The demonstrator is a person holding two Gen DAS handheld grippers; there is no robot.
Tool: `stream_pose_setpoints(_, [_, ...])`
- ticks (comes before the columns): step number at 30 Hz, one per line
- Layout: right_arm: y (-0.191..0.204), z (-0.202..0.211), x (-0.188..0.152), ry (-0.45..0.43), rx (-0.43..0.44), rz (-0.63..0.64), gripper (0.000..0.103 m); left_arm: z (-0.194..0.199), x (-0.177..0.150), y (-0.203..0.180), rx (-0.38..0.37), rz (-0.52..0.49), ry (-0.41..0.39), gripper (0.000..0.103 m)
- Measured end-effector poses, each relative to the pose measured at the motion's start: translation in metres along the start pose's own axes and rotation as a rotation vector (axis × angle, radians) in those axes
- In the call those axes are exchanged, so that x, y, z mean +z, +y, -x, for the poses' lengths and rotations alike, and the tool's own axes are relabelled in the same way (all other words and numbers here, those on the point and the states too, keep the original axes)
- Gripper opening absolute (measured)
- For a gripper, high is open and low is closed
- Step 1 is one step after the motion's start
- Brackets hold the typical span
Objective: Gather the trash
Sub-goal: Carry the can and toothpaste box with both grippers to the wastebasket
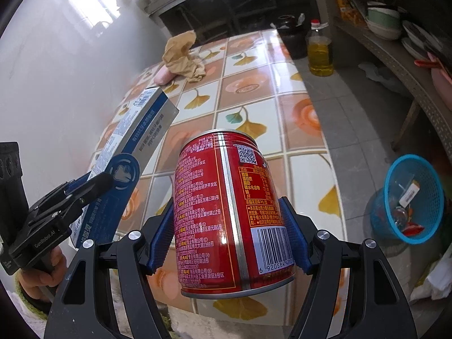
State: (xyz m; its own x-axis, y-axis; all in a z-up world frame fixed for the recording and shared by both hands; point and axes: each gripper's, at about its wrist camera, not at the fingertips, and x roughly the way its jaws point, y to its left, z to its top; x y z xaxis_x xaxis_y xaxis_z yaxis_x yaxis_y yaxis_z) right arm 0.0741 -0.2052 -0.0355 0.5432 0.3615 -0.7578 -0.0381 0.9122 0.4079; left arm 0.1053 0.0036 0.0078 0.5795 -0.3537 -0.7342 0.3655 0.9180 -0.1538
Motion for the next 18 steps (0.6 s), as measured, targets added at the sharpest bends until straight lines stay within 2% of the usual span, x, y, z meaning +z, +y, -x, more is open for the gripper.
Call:
stream_pose_setpoints(8, [-0.027, 0.018, -0.005, -0.029, 0.001, -0.06, 0.066, -0.009, 0.011, -0.034, -0.038, -0.061, 0.005, 0.036])
stream_pose_setpoints(18, [-0.069, 0.05, -0.014, -0.086, -0.04, -0.142, 0.066, -0.03, 0.029, -0.084, -0.117, -0.149, 0.022, 0.036])
